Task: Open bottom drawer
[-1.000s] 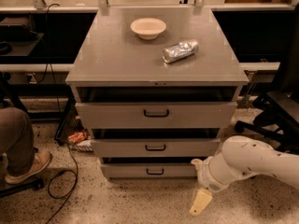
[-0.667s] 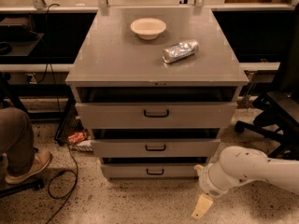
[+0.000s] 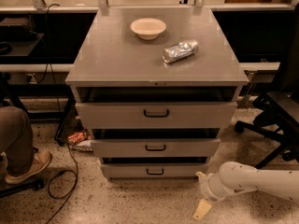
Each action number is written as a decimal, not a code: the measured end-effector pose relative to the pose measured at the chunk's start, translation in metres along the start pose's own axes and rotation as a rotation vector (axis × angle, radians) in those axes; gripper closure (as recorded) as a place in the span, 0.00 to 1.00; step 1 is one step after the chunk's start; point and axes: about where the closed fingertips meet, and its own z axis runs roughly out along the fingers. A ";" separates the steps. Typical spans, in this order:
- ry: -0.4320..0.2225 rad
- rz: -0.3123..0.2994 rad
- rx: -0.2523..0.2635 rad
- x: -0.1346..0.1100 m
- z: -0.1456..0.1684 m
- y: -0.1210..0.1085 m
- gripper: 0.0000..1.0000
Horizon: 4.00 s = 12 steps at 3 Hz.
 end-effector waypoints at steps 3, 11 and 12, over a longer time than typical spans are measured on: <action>-0.011 -0.141 -0.006 0.002 0.048 -0.015 0.00; -0.057 -0.234 0.120 0.026 0.209 -0.146 0.00; -0.065 -0.235 0.128 0.022 0.216 -0.156 0.00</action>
Offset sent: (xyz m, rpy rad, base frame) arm 0.0225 0.0137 -0.0388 -0.0426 -0.0996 0.1289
